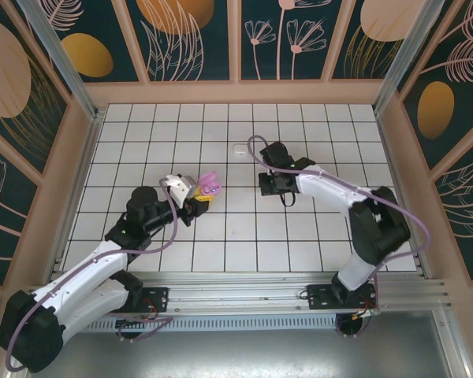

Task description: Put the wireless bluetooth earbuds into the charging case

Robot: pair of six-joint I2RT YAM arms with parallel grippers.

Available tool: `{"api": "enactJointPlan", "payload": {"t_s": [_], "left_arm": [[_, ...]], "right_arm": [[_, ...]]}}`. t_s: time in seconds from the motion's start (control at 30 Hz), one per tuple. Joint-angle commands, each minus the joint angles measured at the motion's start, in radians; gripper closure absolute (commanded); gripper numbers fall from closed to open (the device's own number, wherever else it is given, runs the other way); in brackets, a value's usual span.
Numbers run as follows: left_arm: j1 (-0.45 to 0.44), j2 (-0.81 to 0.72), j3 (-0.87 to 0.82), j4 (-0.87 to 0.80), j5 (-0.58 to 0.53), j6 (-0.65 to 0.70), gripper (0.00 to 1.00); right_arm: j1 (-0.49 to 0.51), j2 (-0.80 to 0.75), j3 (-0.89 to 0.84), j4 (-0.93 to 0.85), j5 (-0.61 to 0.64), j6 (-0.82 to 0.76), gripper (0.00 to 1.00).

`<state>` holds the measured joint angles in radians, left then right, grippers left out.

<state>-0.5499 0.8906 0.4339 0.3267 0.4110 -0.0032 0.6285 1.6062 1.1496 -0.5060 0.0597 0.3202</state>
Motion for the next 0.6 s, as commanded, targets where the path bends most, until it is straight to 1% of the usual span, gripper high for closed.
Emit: {"api": "enactJointPlan", "payload": {"t_s": [0.0,0.17,0.33,0.43,0.57], "left_arm": [[-0.001,0.030,-0.013,0.109,0.065,-0.021,0.76],[-0.002,0.071,-0.021,0.176,0.112,-0.036,0.76],[-0.002,0.091,-0.008,0.175,0.141,-0.044,0.76],[-0.002,0.087,-0.008,0.174,0.145,-0.046,0.76],[-0.002,0.075,-0.010,0.160,0.143,-0.045,0.76]], "right_arm": [[0.068,-0.116,0.079,-0.088,0.125,0.009,0.87],[0.198,-0.168,0.192,-0.167,0.209,-0.001,0.87],[0.348,-0.134,0.323,-0.238,0.335,-0.043,0.87],[0.406,-0.084,0.381,-0.262,0.381,-0.080,0.88],[0.443,-0.020,0.436,-0.292,0.389,-0.115,0.88]]}}
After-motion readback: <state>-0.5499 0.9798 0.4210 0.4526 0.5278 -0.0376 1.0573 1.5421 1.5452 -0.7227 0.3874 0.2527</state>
